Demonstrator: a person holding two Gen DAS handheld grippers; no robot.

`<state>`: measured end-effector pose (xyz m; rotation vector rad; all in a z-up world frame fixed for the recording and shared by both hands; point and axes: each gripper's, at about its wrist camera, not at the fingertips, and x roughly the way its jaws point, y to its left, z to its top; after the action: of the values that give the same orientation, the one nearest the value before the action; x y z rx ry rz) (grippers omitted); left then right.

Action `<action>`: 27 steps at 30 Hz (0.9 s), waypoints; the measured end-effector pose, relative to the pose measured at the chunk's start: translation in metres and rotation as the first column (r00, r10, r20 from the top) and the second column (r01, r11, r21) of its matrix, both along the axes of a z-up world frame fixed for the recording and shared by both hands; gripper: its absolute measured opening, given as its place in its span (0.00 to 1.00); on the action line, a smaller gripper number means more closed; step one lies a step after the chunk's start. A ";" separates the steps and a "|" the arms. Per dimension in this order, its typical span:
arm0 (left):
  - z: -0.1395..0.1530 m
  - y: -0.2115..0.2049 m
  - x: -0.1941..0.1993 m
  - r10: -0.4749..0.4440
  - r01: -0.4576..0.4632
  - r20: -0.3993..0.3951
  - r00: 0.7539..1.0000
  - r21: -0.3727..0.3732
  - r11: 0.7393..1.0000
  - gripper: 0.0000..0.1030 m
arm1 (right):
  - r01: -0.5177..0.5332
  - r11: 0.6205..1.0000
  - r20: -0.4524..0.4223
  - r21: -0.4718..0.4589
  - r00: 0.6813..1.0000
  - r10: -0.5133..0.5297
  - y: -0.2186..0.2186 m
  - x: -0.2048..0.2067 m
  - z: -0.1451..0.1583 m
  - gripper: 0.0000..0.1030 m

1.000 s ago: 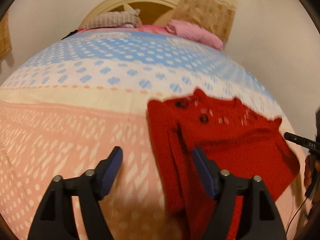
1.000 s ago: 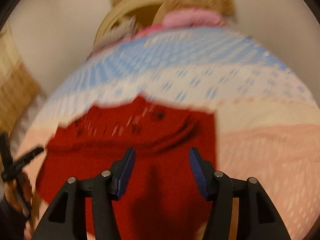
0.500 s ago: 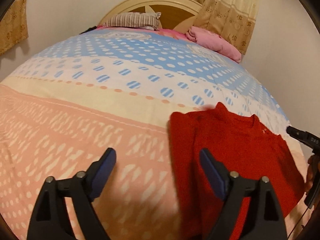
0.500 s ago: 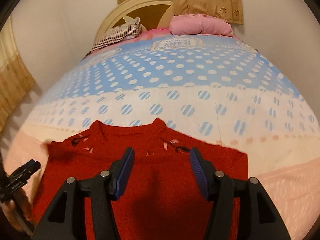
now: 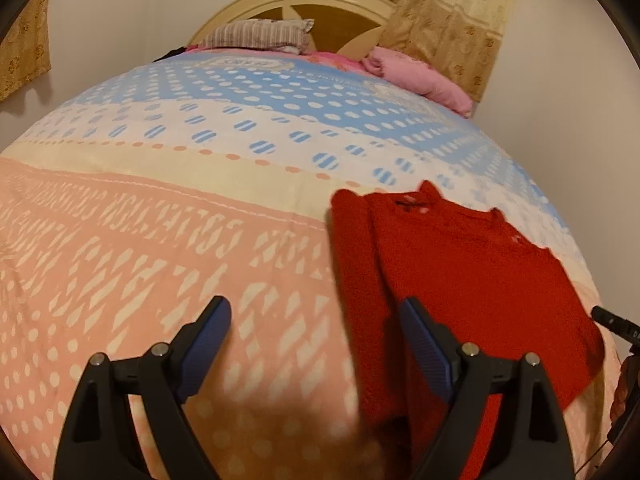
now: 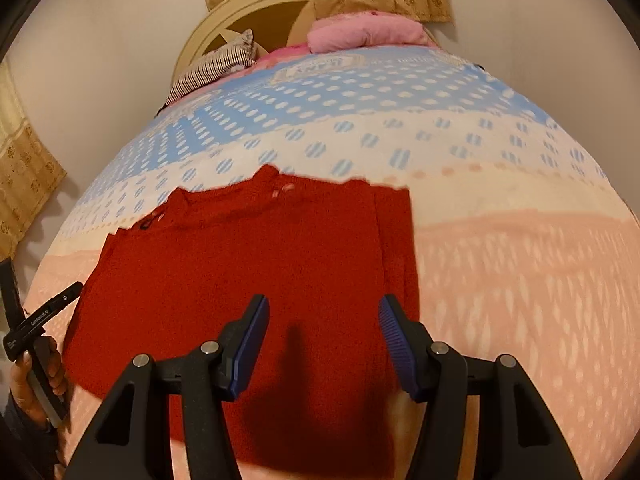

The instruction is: Fold small clothes

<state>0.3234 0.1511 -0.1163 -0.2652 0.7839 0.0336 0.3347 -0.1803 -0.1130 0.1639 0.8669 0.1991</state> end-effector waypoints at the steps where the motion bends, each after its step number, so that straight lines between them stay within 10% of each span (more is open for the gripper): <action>1: 0.001 -0.003 -0.006 -0.008 0.007 0.010 1.000 0.015 1.000 0.94 | -0.036 0.999 -0.002 0.012 0.999 0.036 0.010 -0.007 0.001 0.57; 6: -0.007 -0.011 -0.009 -0.013 0.014 -0.014 1.000 0.077 0.997 0.97 | -0.245 0.967 -0.027 -0.066 0.969 0.244 0.087 -0.017 -0.016 0.57; 14: -0.016 -0.015 0.026 0.010 -0.001 -0.062 0.998 0.153 0.988 0.97 | -0.164 0.971 -0.048 -0.176 0.986 0.158 0.125 0.033 -0.034 0.58; 23: -0.025 0.001 0.042 0.022 -0.020 -0.077 0.997 0.037 0.999 0.98 | -0.154 0.969 0.039 -0.192 0.986 0.164 0.149 0.023 -0.004 0.63; 27: -0.025 0.016 0.036 0.041 -0.044 -0.053 0.998 -0.052 0.998 0.98 | -0.246 0.963 -0.066 -0.109 0.968 0.240 0.179 0.037 -0.018 0.63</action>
<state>0.3595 0.1668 -0.1413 -0.3331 0.8318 0.0601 0.3720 -0.0008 -0.1311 -0.0475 0.9482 0.3746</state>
